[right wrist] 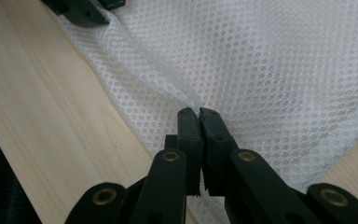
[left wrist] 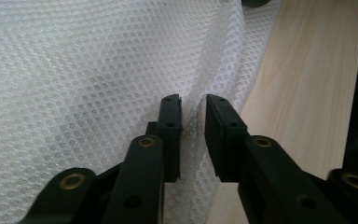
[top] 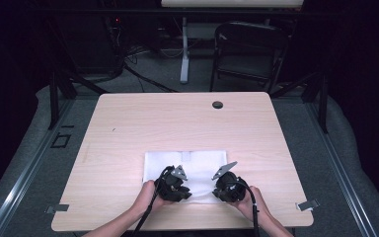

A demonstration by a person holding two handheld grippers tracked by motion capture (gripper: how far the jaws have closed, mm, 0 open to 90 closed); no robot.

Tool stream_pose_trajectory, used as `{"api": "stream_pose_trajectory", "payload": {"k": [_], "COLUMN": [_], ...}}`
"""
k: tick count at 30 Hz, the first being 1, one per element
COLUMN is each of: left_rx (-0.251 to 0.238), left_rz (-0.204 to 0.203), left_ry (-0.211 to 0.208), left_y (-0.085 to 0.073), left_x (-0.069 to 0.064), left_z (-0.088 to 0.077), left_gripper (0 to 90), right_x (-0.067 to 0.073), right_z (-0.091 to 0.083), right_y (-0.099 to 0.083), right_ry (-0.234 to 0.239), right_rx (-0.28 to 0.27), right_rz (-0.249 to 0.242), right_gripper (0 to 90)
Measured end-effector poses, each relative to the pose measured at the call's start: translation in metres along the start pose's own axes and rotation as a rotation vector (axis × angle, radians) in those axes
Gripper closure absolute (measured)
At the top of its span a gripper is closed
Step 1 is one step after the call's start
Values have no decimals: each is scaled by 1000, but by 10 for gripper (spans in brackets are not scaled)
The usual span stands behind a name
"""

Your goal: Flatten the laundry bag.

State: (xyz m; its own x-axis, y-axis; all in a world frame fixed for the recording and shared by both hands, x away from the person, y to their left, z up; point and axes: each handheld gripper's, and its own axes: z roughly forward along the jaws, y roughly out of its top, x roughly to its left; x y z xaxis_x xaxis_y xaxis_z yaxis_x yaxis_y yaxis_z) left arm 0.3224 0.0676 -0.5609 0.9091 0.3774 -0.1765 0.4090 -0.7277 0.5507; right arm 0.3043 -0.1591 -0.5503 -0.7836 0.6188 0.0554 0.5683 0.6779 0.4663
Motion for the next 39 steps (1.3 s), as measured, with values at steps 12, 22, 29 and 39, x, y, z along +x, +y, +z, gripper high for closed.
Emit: {"api": "stream_pose_trajectory", "payload": {"k": [12,22,29,39], "left_rx": [0,2,-5,-28], "left_rz": [8,-36,-45,-49], "left_ry": [44,58,60,59], "left_y": [7,10,10,9], "left_x": [-4,-3,-3,-3], "left_z": [6,7,7,4], "left_gripper": [742,863,864,865], "right_x": [-1,6,18,16], "right_z": [-14,-31,-26,9], "right_y": [4,5,1,-5], "right_ry": [4,6,30,-25], "right_rx": [-69,-116,-103,-34], "right_rz": [10,-19,-76,-126], "right_gripper": [880,794,877,900]}}
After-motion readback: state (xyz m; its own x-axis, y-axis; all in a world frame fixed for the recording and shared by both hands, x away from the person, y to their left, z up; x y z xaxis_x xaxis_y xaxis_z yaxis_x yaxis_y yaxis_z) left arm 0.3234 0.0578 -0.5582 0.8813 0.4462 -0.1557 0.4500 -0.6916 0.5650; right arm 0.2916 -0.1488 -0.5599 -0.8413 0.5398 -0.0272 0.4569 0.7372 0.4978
